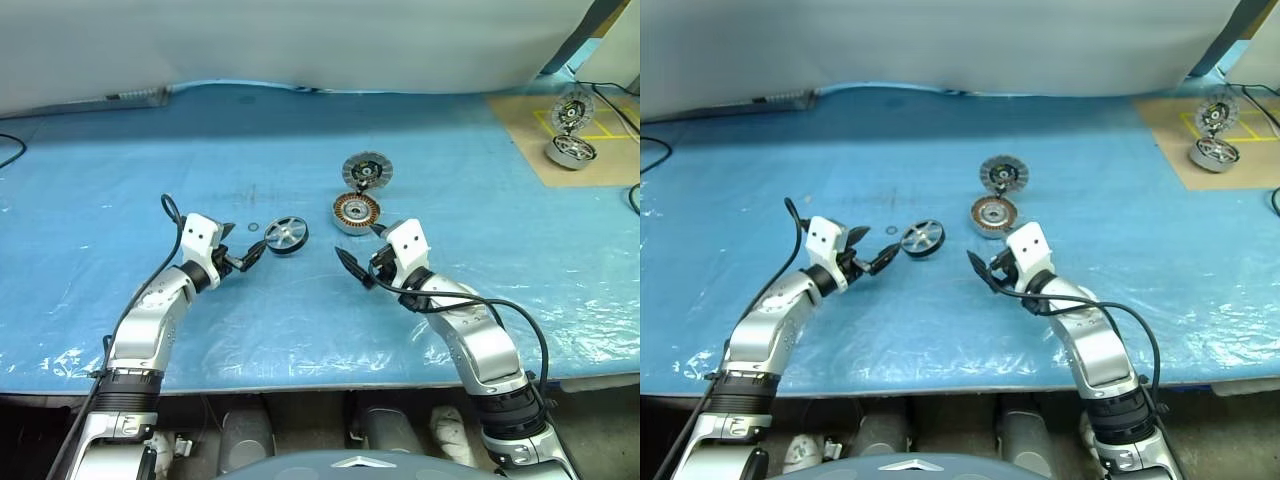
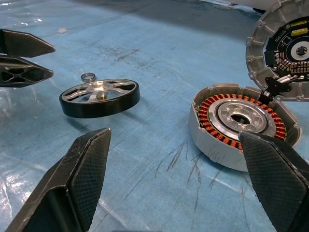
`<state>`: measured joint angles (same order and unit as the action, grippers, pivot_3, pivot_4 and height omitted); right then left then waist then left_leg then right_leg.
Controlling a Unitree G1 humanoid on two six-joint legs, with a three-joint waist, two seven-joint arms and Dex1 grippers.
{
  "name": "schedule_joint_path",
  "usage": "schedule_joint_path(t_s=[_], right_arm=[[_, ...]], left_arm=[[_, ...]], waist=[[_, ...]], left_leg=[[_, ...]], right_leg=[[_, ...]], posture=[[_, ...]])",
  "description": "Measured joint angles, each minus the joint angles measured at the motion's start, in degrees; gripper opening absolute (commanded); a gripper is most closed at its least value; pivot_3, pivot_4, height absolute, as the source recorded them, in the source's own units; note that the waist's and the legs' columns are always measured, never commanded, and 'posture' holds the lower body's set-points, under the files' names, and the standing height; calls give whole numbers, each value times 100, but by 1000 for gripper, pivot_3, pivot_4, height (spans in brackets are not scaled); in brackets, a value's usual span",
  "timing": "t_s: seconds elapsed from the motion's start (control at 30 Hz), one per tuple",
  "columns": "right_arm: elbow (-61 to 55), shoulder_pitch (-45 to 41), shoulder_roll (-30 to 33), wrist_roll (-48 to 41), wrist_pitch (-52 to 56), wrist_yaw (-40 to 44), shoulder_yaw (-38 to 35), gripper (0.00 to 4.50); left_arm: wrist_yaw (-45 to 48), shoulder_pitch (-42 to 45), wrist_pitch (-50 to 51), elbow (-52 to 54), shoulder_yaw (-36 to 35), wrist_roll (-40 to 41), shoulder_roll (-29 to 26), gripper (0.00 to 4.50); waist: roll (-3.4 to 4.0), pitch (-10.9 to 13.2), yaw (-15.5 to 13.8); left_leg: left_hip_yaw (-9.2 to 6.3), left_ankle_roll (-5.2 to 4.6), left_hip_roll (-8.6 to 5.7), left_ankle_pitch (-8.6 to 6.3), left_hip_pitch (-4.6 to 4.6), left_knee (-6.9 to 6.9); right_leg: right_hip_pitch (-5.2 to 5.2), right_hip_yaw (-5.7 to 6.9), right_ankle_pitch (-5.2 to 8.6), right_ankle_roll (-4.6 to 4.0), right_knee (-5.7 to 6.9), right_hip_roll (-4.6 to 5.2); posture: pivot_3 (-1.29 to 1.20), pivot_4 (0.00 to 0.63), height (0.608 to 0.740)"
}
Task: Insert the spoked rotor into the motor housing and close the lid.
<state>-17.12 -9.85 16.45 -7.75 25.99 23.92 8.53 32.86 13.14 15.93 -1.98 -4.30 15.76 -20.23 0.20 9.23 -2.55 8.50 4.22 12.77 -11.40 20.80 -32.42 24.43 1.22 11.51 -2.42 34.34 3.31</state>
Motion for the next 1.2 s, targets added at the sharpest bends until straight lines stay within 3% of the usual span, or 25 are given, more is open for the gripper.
schedule_joint_path(t_s=[1.0,1.2], right_arm=[[195,-82,-37,141,-1,-128,-1,4466],[262,-477,36,329,218,-234,40,4466]], left_arm=[[3,26,-172,-60,3,-99,17,4500],[-1,25,-172,-61,7,-110,20,4500]], waist=[[0,0,1],[0,0,7]], left_leg=[[1,0,0,0,-4,-3],[1,0,0,0,-5,-4]], right_leg=[[0,-2,4,-3,9,0],[1,-3,4,-3,12,0]], posture=[[0,150,740],[0,150,740]])
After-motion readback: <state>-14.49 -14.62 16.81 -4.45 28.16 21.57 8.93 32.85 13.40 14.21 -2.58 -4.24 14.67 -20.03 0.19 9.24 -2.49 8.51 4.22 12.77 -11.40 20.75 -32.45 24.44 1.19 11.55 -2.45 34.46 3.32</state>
